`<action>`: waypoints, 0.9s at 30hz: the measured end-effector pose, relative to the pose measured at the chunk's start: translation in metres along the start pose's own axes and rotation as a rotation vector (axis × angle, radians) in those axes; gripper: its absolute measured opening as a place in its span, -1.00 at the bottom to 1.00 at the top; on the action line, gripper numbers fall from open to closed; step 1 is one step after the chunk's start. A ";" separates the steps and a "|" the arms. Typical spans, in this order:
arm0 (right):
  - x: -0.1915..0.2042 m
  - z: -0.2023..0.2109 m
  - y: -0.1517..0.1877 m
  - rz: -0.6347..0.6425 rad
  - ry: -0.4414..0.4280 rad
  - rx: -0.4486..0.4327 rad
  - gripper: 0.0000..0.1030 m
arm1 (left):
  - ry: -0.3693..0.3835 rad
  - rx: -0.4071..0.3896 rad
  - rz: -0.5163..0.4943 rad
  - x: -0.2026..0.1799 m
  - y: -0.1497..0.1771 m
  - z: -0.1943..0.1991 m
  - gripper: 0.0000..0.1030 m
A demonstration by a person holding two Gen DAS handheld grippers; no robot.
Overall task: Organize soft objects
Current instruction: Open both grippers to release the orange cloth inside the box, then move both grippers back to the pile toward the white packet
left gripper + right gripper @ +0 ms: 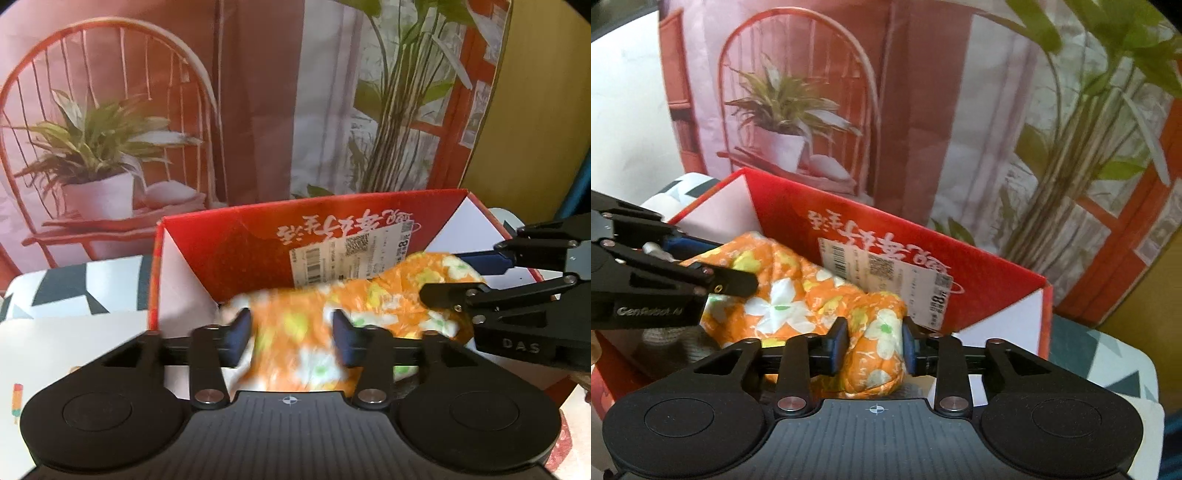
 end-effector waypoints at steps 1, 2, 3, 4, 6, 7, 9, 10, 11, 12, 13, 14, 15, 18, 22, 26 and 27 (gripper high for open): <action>-0.001 0.002 0.001 -0.010 -0.003 0.000 -0.40 | -0.003 -0.005 -0.003 0.001 -0.001 0.003 0.19; -0.002 0.003 0.002 -0.017 -0.006 0.000 -0.37 | -0.006 -0.008 -0.005 0.001 -0.001 0.006 0.25; -0.002 0.007 0.003 -0.018 -0.003 -0.002 -0.37 | -0.009 -0.012 -0.007 0.002 -0.002 0.009 0.25; -0.002 0.009 0.004 -0.018 0.000 -0.004 -0.35 | -0.013 -0.017 -0.008 0.003 -0.003 0.013 0.26; -0.002 0.016 0.005 -0.027 -0.002 -0.012 -0.30 | -0.014 -0.030 -0.007 0.004 -0.004 0.023 0.25; -0.002 0.021 0.006 -0.034 -0.004 -0.018 -0.30 | -0.011 -0.035 -0.004 0.005 -0.004 0.029 0.25; -0.001 0.032 0.007 -0.048 -0.010 -0.036 -0.30 | -0.003 -0.047 0.001 0.006 -0.003 0.041 0.25; 0.000 0.038 0.008 -0.052 -0.014 -0.046 -0.30 | 0.000 -0.054 0.005 0.006 -0.002 0.049 0.25; 0.002 0.045 0.009 -0.059 -0.019 -0.058 -0.30 | 0.004 -0.062 0.012 0.006 0.000 0.057 0.24; 0.004 0.052 0.010 -0.066 -0.023 -0.072 -0.30 | 0.011 -0.070 0.019 0.005 0.002 0.065 0.24; 0.007 0.059 0.011 -0.072 -0.028 -0.088 -0.30 | 0.019 -0.079 0.029 0.005 0.006 0.074 0.23; 0.010 0.067 0.012 -0.078 -0.032 -0.106 -0.30 | 0.028 -0.090 0.041 0.005 0.010 0.084 0.23; 0.014 0.077 0.015 -0.085 -0.034 -0.127 -0.30 | 0.036 -0.097 0.051 0.004 0.014 0.091 0.23; 0.022 0.100 0.022 -0.103 -0.038 -0.175 -0.30 | 0.059 -0.116 0.078 -0.002 0.032 0.117 0.23; 0.037 0.129 0.037 -0.123 -0.042 -0.233 -0.30 | 0.073 -0.125 0.091 -0.006 0.059 0.142 0.22; 0.051 0.150 0.055 -0.144 -0.049 -0.264 -0.30 | 0.075 -0.109 0.105 -0.006 0.088 0.154 0.20; 0.054 0.153 0.061 -0.152 -0.052 -0.266 -0.30 | 0.076 -0.106 0.107 -0.006 0.094 0.156 0.19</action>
Point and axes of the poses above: each gripper's, at about its wrist camera, not at the fingertips, and z roughly against the way its jaws point, x to its left, y to its underside, the point moved 7 cm from there along -z, roughly the way its jaws point, and after that the axes turned 15 degrees about z, right-handed, at the moved point
